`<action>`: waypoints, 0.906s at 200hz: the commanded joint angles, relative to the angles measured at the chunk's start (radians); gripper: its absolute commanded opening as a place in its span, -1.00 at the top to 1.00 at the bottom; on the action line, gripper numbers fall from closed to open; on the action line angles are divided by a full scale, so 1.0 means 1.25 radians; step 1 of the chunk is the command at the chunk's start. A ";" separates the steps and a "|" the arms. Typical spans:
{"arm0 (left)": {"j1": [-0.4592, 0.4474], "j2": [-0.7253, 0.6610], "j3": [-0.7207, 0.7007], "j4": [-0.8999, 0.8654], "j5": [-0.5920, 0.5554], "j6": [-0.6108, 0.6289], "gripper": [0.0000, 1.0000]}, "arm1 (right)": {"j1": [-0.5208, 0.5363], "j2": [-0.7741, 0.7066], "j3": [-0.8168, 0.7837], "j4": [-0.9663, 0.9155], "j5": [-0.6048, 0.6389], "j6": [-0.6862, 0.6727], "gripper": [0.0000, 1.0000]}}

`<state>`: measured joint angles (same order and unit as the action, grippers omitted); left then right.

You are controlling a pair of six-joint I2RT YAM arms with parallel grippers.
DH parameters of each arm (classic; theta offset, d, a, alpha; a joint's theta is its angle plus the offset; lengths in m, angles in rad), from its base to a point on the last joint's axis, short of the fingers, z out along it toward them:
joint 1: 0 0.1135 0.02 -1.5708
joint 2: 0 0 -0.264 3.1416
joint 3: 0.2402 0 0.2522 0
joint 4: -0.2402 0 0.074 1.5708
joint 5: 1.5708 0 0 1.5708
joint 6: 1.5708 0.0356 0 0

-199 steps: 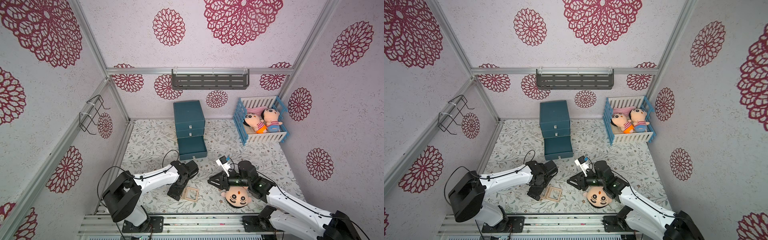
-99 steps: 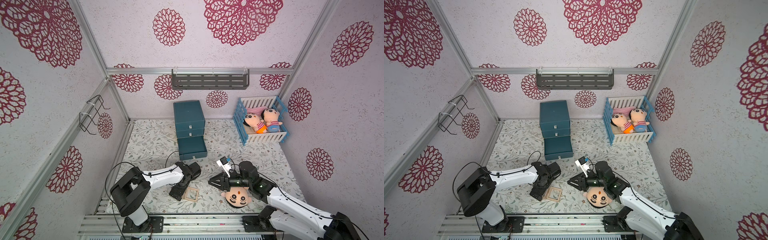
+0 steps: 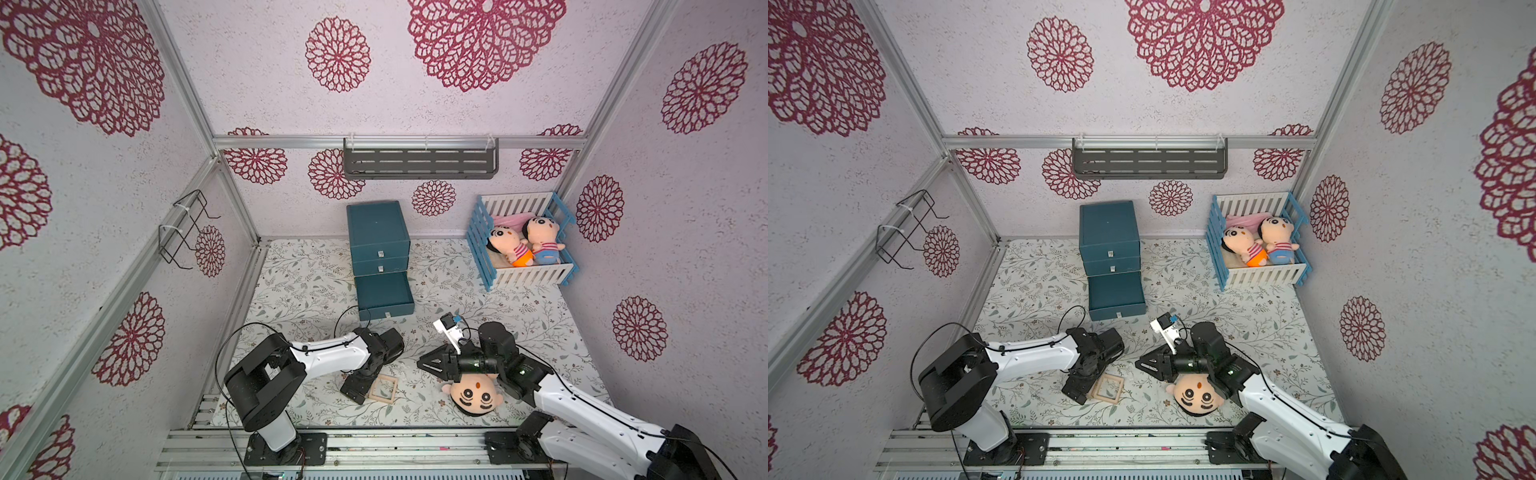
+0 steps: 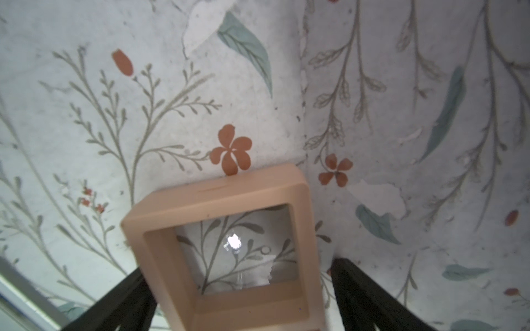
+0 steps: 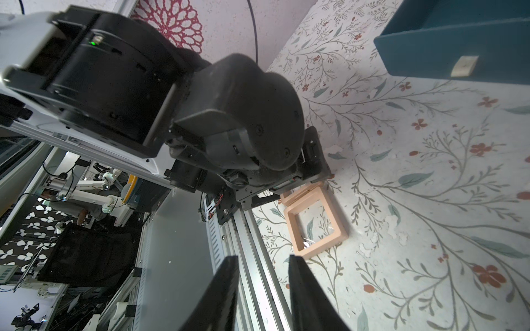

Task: Place the brooch boxes into the drawer by color
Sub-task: Pick up the brooch box from the center of the board.

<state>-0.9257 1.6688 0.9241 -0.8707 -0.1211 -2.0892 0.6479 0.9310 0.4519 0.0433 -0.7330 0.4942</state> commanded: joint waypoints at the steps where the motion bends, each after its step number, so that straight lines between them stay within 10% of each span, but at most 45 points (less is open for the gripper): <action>1: -0.014 0.011 -0.013 0.005 0.002 -0.237 -0.95 | -0.005 -0.001 0.003 0.033 -0.020 0.010 0.30; 125: -0.014 -0.016 -0.011 -0.049 -0.087 -0.227 -0.16 | -0.012 0.005 -0.002 0.067 -0.036 0.029 0.33; 181: 0.055 -0.072 0.026 -0.084 -0.136 -0.008 0.03 | -0.026 -0.015 -0.007 0.077 0.004 0.047 0.35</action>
<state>-0.9016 1.6249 0.9279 -0.9306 -0.2356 -2.0953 0.6273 0.9413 0.4519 0.0952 -0.7559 0.5327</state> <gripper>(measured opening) 0.778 0.329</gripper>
